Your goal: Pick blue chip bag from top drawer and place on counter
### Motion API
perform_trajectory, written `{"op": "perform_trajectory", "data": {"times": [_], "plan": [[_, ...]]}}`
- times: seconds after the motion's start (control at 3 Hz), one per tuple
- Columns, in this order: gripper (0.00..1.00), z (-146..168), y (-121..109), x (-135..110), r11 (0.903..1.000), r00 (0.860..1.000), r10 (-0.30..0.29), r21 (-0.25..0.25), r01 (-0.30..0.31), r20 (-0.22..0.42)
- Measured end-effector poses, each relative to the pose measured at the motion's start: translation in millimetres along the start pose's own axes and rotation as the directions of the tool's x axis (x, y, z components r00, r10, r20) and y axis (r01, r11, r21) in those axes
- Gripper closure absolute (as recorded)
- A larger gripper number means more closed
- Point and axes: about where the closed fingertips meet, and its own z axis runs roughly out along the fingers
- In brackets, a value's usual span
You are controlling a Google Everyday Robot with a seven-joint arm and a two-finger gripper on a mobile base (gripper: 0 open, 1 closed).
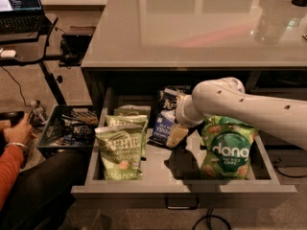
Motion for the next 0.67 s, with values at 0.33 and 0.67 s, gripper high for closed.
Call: {"op": "perform_trajectory", "data": {"times": [0.33,0.67], "plan": [[0.0,8.9,-1.5,2.3,0.9994,0.999,-0.031,0.016,0.031,0.006],[0.0,18.0,-5.7,11.5,0.9991,0.999,-0.039,0.02,0.039,0.012]]}}
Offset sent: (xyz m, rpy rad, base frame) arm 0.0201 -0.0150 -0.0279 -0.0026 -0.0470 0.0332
